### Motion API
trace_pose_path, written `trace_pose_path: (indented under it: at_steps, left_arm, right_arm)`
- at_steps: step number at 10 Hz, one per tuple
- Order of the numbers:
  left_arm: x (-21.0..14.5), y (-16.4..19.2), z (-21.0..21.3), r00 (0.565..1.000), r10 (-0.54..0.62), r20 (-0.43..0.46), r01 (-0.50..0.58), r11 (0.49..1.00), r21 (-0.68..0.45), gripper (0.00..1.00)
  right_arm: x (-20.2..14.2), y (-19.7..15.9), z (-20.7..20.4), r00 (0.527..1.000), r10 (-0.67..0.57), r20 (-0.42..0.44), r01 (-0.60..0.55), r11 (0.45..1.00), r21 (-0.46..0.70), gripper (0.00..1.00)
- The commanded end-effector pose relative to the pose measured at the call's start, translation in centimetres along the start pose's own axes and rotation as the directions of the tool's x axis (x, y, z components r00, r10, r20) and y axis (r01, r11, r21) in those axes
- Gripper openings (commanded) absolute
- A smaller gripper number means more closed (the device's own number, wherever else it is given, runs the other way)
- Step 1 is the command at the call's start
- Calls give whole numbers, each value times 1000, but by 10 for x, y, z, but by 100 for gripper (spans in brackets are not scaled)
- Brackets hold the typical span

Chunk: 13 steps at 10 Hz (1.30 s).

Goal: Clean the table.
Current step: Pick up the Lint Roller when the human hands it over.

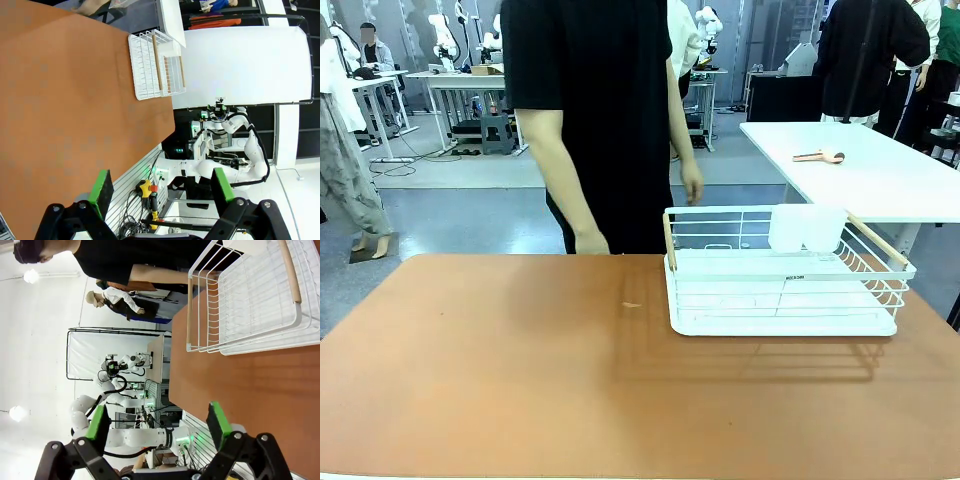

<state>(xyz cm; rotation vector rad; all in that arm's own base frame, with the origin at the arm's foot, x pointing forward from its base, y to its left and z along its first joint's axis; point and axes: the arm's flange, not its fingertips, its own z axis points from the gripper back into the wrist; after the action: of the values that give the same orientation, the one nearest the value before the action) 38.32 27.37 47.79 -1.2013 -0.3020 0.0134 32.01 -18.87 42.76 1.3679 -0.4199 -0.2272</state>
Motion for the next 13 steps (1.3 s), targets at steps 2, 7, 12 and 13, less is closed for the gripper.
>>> trace_pose_path:
  at_steps: [2, 7, 12, 13]
  left_arm:
    - [-4, -2, 2, 1000, -11, 7, 11, 1000, -5, 100]
    - [-4, -2, 2, 1000, -11, 7, 11, 1000, -5, 100]
    - [-4, -2, 2, 1000, -11, 7, 11, 1000, -5, 100]
    - [-4, -2, 2, 1000, -11, 7, 11, 1000, -5, 100]
  right_arm:
    - [-2, 4, 0, 1000, -2, 1, 2, 1000, 5, 100]
    - [-2, 4, 0, 1000, -2, 1, 2, 1000, 5, 100]
    - [-2, 4, 0, 1000, -2, 1, 2, 1000, 5, 100]
    - [-2, 4, 0, 1000, -2, 1, 2, 1000, 5, 100]
